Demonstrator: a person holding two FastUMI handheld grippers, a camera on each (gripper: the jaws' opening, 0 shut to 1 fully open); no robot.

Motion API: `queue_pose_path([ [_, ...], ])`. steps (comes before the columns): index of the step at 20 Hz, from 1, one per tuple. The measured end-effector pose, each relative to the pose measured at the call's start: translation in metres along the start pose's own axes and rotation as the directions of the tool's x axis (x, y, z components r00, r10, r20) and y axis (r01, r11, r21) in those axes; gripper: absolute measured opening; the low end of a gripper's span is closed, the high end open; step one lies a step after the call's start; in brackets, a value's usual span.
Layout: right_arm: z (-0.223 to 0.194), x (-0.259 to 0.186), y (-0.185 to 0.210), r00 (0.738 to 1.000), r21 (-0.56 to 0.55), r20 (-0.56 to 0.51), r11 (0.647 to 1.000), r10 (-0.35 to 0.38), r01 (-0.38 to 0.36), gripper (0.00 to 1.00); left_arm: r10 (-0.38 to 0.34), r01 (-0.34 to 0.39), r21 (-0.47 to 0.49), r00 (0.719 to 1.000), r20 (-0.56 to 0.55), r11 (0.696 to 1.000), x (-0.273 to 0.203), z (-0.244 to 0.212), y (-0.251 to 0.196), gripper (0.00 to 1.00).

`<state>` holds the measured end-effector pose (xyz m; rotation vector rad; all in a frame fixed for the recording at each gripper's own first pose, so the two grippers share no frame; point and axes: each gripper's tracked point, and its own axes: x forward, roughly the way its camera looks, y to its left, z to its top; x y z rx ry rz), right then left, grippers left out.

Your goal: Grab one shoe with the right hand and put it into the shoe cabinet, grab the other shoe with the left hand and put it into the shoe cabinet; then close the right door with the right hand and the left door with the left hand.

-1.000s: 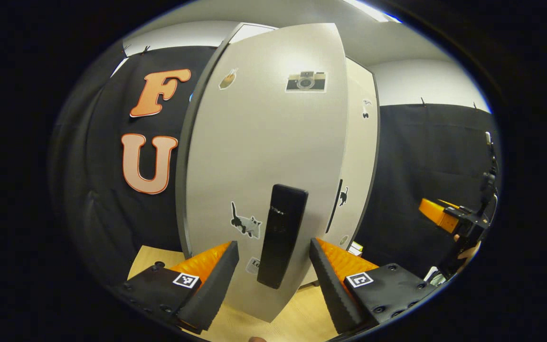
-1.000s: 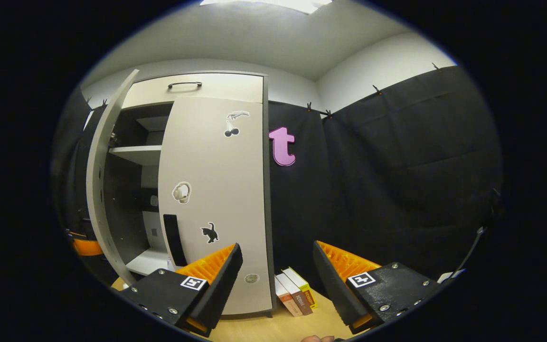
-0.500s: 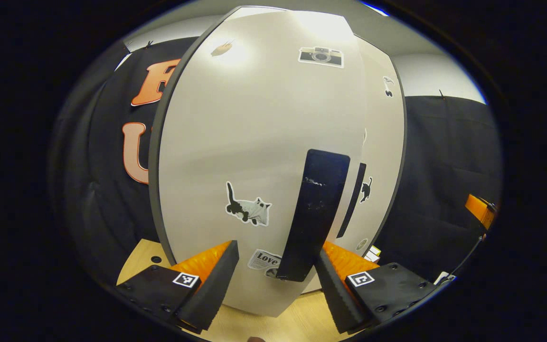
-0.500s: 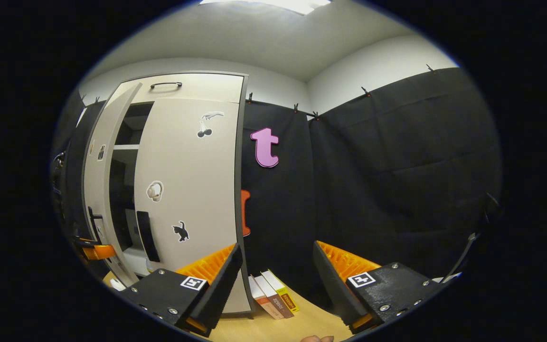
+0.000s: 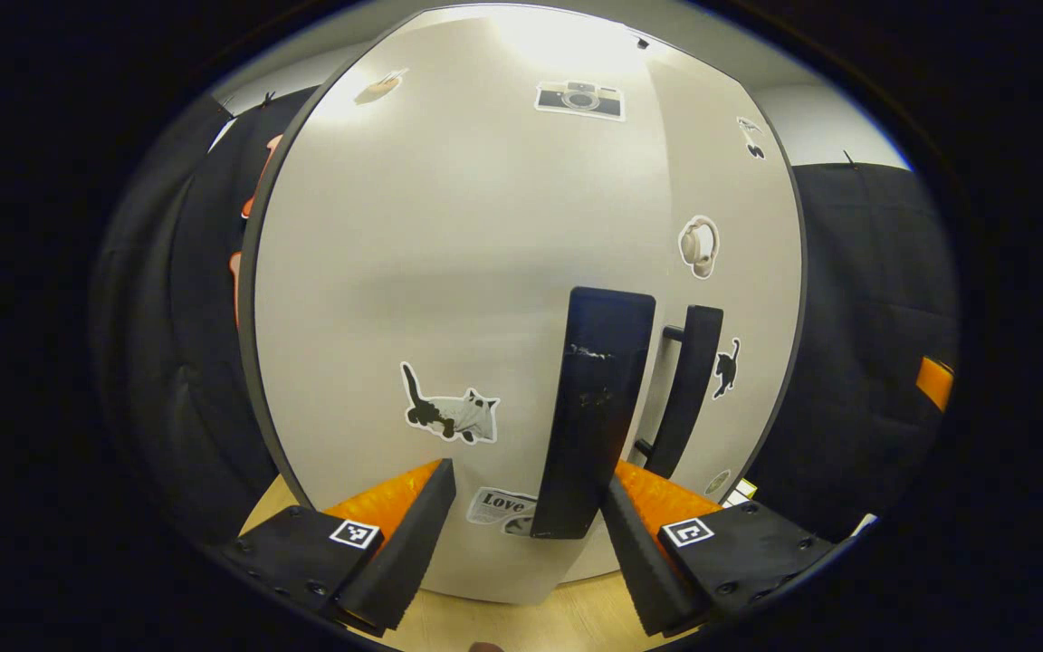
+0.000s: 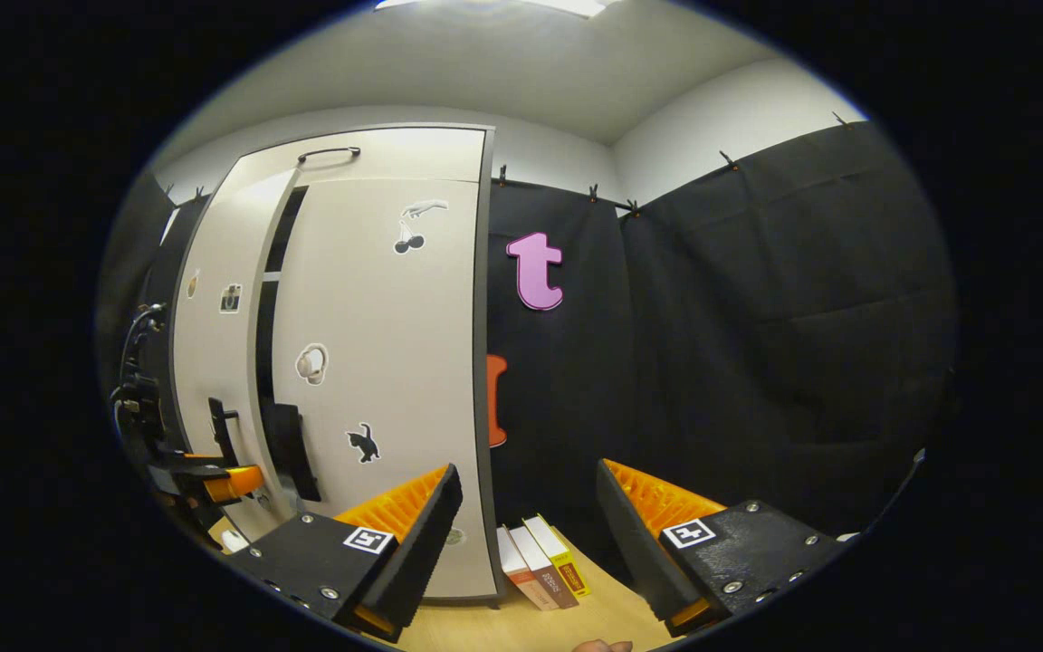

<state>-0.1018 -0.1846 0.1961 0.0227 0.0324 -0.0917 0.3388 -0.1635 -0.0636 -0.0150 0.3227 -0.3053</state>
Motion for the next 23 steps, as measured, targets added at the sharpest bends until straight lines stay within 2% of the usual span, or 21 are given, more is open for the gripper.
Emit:
queue_pose_path([
  [5, 0.021, 0.009, 0.017, 0.997, -0.01, 0.002, 0.997, 0.071, -0.071, 0.92, 0.046, -0.046, 0.008, 0.999, -0.028, 0.999, 0.001, 0.007, -0.004, 0.98],
  [8, 0.037, 0.008, 0.033, 0.99, 0.009, 0.003, 0.99, 0.14, -0.14, 0.92, 0.064, -0.064, -0.001, 0.998, -0.023, 0.998, -0.037, 0.021, -0.003, 0.98],
  [14, 0.079, -0.001, 0.062, 0.964, 0.005, 0.044, 0.965, 0.262, -0.263, 0.92, 0.103, -0.102, -0.015, 0.991, 0.084, 0.995, -0.115, 0.095, 0.021, 0.98],
  [17, 0.1, -0.012, 0.075, 0.944, 0.011, 0.064, 0.945, 0.325, -0.326, 0.92, 0.145, -0.144, -0.015, 0.977, 0.156, 0.989, -0.153, 0.133, 0.043, 0.97],
  [23, 0.135, -0.028, 0.075, 0.921, -0.009, 0.109, 0.926, 0.375, -0.377, 0.92, 0.231, -0.247, 0.013, 0.924, 0.306, 0.969, -0.236, 0.196, 0.078, 0.97],
])
